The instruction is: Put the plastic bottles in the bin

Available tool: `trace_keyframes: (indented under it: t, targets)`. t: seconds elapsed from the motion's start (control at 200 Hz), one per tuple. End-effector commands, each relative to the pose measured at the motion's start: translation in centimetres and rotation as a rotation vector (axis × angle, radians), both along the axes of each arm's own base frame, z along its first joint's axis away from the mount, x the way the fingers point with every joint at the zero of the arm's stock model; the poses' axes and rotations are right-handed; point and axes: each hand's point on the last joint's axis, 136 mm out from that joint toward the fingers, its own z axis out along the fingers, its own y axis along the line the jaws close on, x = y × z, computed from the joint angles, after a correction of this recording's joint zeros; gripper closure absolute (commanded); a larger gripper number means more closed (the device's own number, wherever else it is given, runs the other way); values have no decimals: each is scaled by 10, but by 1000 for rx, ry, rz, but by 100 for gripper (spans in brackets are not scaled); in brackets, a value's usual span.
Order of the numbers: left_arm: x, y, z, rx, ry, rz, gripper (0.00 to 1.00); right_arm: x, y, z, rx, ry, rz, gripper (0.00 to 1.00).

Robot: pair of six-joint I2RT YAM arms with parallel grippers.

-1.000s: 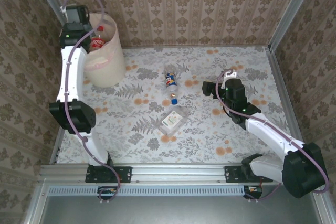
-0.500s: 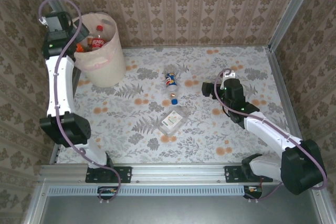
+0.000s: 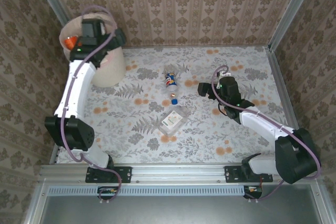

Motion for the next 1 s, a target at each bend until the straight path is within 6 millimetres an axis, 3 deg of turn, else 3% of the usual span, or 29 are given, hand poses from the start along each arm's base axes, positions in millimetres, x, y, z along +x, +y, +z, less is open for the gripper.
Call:
trace_keyframes:
  t: [0.0,0.18,0.215,0.42,0.775,0.995]
  targets:
    - [-12,-39,-2,56,-18,-75,0,4,-1,4,43,16,-32,0]
    - [-17,-109,-62,96,107,-174,0,3,-3,8,37,12,-41,0]
    - [-21,-132,-77,100,136,-214,0,3,-4,7,34,15,-42,0]
    - [-5,-182,-152,71,304,-288,0,-4,-7,8,15,22,-37,0]
    - [21,-221,-252,91,480,-340,0,-15,-14,9,-25,21,-37,0]
    - [43,-223,-282,273,460,-301,2,-17,-14,10,-30,26,-31,0]
